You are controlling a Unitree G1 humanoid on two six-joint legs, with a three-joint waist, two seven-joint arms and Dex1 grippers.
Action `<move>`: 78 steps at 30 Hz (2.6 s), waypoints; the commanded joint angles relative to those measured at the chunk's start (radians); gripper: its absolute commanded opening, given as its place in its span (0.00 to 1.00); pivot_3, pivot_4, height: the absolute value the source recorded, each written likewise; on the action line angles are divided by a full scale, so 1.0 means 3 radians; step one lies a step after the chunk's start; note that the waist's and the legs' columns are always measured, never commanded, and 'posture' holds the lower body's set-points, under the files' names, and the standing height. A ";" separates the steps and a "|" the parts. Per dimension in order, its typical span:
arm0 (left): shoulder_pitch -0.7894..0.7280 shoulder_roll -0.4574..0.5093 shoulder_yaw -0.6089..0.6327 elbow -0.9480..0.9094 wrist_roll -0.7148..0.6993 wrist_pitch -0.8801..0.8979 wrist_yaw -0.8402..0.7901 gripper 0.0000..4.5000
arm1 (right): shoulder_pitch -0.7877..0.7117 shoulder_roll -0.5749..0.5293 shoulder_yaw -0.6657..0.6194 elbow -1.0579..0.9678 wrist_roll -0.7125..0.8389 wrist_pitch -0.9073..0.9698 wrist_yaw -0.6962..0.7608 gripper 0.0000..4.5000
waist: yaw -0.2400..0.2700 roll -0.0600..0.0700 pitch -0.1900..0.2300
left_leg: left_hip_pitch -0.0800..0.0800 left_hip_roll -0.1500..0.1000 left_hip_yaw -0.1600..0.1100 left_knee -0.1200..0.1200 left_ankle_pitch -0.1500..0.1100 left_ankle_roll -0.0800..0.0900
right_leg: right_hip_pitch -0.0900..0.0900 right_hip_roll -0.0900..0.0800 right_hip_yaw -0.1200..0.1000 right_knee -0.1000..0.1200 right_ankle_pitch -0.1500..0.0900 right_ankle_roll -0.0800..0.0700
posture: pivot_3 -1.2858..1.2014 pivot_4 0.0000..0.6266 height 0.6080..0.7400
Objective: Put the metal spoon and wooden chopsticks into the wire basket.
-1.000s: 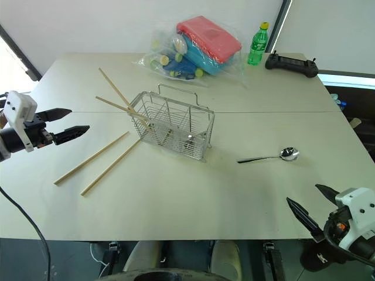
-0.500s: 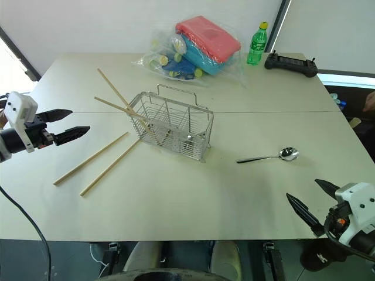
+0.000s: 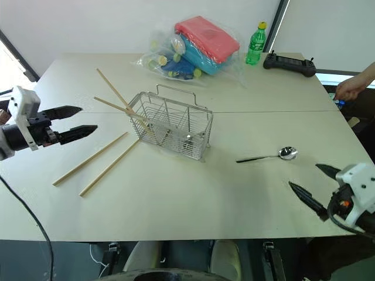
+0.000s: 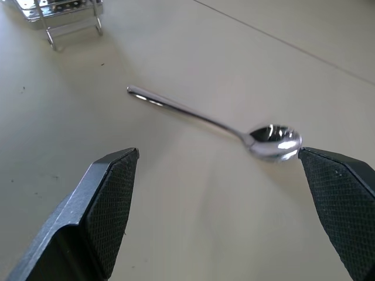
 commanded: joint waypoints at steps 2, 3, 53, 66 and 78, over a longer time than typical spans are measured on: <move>-0.0289 0.0086 -0.0104 -0.0711 -0.0759 0.0544 -0.0183 0.99 | -0.0538 -0.0608 0.0289 0.0463 -0.0150 -0.0250 0.0449 1.00 | -0.0003 0.0003 0.0002 | 0.0001 0.0000 0.0000 0.0003 0.0000 0.0000 | 0.0003 0.0000 0.0000 0.0001 0.0000 0.0000 | 0.52 0.24 0.53; -0.0351 0.0075 -0.0177 -0.0792 -0.0823 0.0597 -0.0201 0.99 | -0.0708 -0.0744 0.0419 0.0577 -0.0179 -0.0292 0.0537 1.00 | -0.0004 0.0005 0.0003 | 0.0001 0.0000 0.0000 0.0006 0.0000 0.0001 | 0.0003 0.0001 0.0000 0.0002 0.0000 0.0000 | 0.52 0.24 0.53; -0.0856 -0.0038 -0.0727 -0.1338 -0.1159 0.0752 0.0060 1.00 | -0.5257 0.0098 0.3759 0.5657 -0.2645 -0.2469 0.2115 0.59 | -0.0183 0.0000 0.0029 | 0.0007 -0.0002 0.0002 0.0033 0.0006 -0.0008 | 0.0014 0.0002 0.0004 0.0043 0.0018 0.0008 | 0.52 0.24 0.53; -0.0973 -0.0091 -0.0780 -0.1216 -0.1055 0.0690 0.0014 1.00 | -0.5133 0.0093 0.3652 0.5521 -0.2616 -0.2571 0.2075 0.05 | -0.0180 -0.0001 0.0028 | 0.0008 -0.0002 0.0001 0.0033 0.0006 -0.0008 | 0.0015 0.0002 0.0004 0.0043 0.0017 0.0008 | 0.52 0.24 0.53; -0.1080 -0.0088 -0.0657 -0.0869 -0.0780 0.0466 -0.0035 1.00 | -0.3477 -0.1140 0.2986 0.1918 -0.0378 -0.1190 0.2409 0.05 | -0.0088 0.0015 0.0035 | 0.0005 -0.0002 0.0001 0.0030 0.0006 -0.0008 | 0.0019 -0.0001 -0.0002 0.0042 0.0015 0.0012 | 0.52 0.24 0.53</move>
